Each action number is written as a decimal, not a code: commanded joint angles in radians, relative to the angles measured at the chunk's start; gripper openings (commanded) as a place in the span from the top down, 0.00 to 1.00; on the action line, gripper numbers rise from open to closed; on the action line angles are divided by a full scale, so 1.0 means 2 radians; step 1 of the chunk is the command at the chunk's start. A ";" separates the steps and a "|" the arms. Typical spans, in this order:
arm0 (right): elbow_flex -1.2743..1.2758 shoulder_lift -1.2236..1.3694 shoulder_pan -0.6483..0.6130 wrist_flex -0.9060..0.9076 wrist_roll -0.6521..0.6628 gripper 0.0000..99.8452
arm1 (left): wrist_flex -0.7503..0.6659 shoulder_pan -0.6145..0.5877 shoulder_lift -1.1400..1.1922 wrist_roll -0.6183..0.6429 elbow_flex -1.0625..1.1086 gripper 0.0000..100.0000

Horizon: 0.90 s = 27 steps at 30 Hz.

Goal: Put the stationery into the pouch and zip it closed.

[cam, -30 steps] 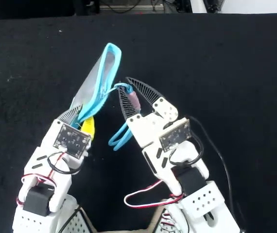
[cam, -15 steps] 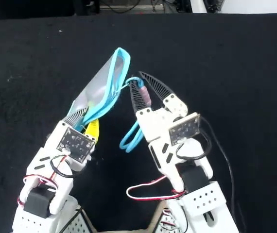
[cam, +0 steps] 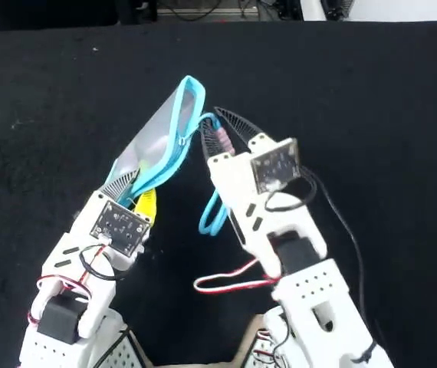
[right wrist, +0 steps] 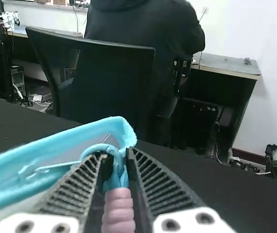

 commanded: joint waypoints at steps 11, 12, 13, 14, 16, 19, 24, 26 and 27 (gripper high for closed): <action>-0.062 0.067 0.074 -0.028 -0.013 0.99 | 0.019 0.030 0.002 0.001 -0.014 0.97; -0.059 0.074 0.079 -0.039 -0.023 0.99 | 0.022 0.030 0.002 0.001 -0.015 0.97; -0.057 0.081 0.082 -0.049 -0.032 0.99 | 0.024 0.033 0.002 0.000 -0.016 0.97; -0.056 0.089 0.084 -0.060 -0.036 0.99 | 0.024 0.035 0.002 0.000 -0.016 0.97; -0.056 0.109 0.087 -0.077 -0.036 0.99 | 0.024 0.035 0.002 0.001 -0.015 0.97; -0.062 0.140 0.098 -0.099 -0.036 0.99 | 0.024 0.035 0.002 0.001 -0.015 0.97; -0.089 0.196 0.127 -0.113 -0.039 0.99 | 0.024 0.034 0.002 0.000 -0.016 0.97; -0.104 0.221 0.137 -0.113 -0.039 0.99 | 0.024 0.033 0.002 -0.001 -0.016 0.97; -0.109 0.233 0.138 -0.113 -0.039 0.99 | 0.024 0.033 0.002 -0.001 -0.016 0.97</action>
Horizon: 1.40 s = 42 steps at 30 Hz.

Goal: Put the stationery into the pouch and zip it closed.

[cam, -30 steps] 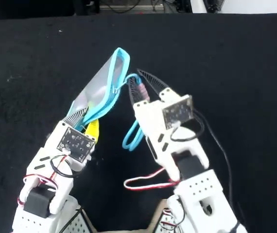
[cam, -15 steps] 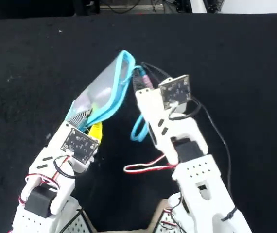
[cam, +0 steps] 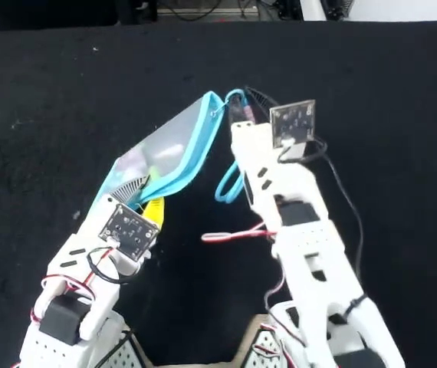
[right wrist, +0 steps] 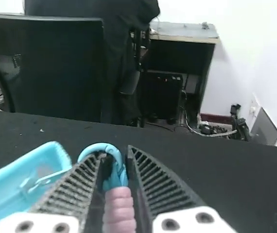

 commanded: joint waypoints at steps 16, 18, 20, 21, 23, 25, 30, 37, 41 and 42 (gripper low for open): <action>-0.075 0.089 0.046 -0.015 -0.005 0.99 | 0.005 -0.002 0.001 0.000 -0.016 0.97; -0.074 0.088 0.041 -0.015 -0.005 0.99 | 0.004 -0.003 0.001 0.000 -0.016 0.97; -0.073 0.089 0.040 -0.015 -0.005 0.99 | 0.004 -0.003 0.001 0.000 -0.016 0.97; -0.073 0.089 0.040 -0.015 -0.005 0.99 | 0.004 -0.003 0.001 0.000 -0.016 0.97; -0.073 0.089 0.041 -0.015 -0.005 0.99 | 0.004 -0.003 0.001 0.000 -0.016 0.97; -0.073 0.089 0.041 -0.015 -0.003 0.99 | 0.004 -0.003 0.001 0.000 -0.016 0.97; -0.073 0.089 0.041 -0.015 -0.002 0.99 | 0.003 -0.003 0.001 -0.001 -0.016 0.97; -0.073 0.089 0.041 -0.013 -0.002 0.99 | 0.002 -0.003 0.001 0.000 -0.016 0.97; -0.073 0.089 0.041 -0.012 -0.002 0.99 | 0.002 -0.003 0.001 0.001 -0.016 0.97; -0.073 0.089 0.041 -0.012 -0.002 0.99 | 0.002 -0.003 0.001 0.001 -0.016 0.97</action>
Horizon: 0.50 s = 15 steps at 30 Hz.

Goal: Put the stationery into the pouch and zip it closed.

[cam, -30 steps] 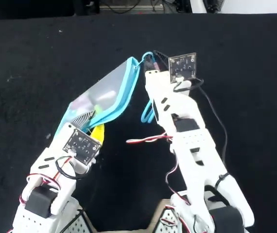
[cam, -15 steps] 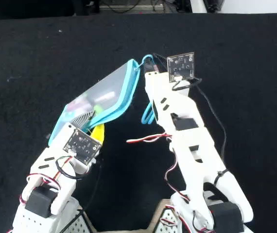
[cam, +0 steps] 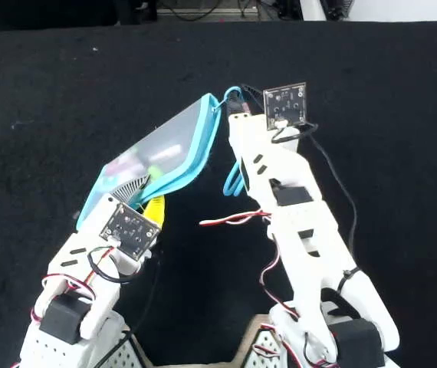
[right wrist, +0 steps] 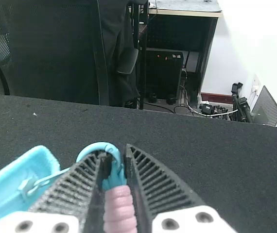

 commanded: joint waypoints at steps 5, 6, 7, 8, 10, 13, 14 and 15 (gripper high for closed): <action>-0.030 0.000 0.039 -0.009 -0.002 0.99 | 0.003 -0.003 -0.002 0.000 -0.016 0.97; -0.030 0.000 0.039 -0.009 -0.002 0.99 | 0.003 -0.003 -0.002 0.000 -0.016 0.97; -0.030 0.000 0.039 -0.009 -0.002 0.99 | 0.003 -0.003 -0.002 0.000 -0.016 0.97; -0.030 0.000 0.039 -0.009 -0.002 0.99 | 0.003 -0.003 -0.002 0.000 -0.016 0.97; -0.029 0.000 0.039 -0.009 -0.002 0.99 | 0.003 -0.003 -0.002 0.000 -0.016 0.97; -0.029 -0.003 0.027 0.008 -0.002 0.99 | 0.003 -0.003 -0.002 0.000 -0.016 0.97; -0.030 -0.004 0.021 0.019 -0.002 0.99 | 0.002 0.000 -0.002 0.000 -0.016 0.97; -0.033 -0.005 0.013 0.026 -0.002 0.99 | 0.002 0.001 -0.002 0.000 -0.016 0.97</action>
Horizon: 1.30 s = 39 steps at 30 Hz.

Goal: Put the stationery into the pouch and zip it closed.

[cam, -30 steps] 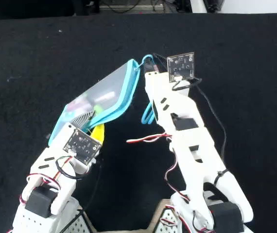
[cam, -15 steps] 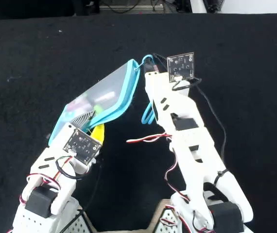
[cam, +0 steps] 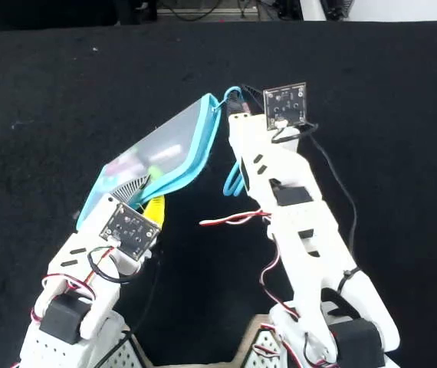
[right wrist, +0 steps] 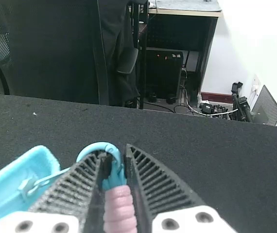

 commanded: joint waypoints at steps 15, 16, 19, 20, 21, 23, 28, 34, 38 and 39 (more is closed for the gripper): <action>0.063 -0.256 -0.071 0.134 0.002 0.99 | -0.015 -0.003 -0.002 -0.001 -0.011 0.97; 0.071 -0.277 -0.077 0.145 0.002 0.98 | -0.015 -0.003 -0.002 -0.001 -0.011 0.97; 0.087 -0.328 -0.097 0.179 0.002 0.89 | -0.015 -0.003 -0.002 -0.001 -0.011 0.97; 0.089 -0.339 -0.101 0.190 0.002 0.86 | -0.015 -0.003 -0.002 -0.001 -0.011 0.97; 0.089 -0.346 -0.106 0.202 0.002 0.82 | -0.015 -0.003 -0.002 -0.001 -0.011 0.97; 0.089 -0.356 -0.116 0.218 0.000 0.79 | -0.015 -0.003 -0.002 -0.001 -0.011 0.97; 0.098 -0.364 -0.141 0.226 -0.001 0.80 | -0.018 -0.003 -0.002 0.000 -0.011 0.97; 0.100 -0.364 -0.149 0.223 -0.002 0.81 | -0.018 -0.004 -0.002 0.002 -0.011 0.97; 0.097 -0.362 -0.127 0.218 -0.002 0.81 | -0.015 -0.004 -0.002 0.002 -0.015 0.97; 0.096 -0.360 -0.118 0.211 -0.003 0.81 | -0.015 -0.004 -0.002 0.002 -0.016 0.97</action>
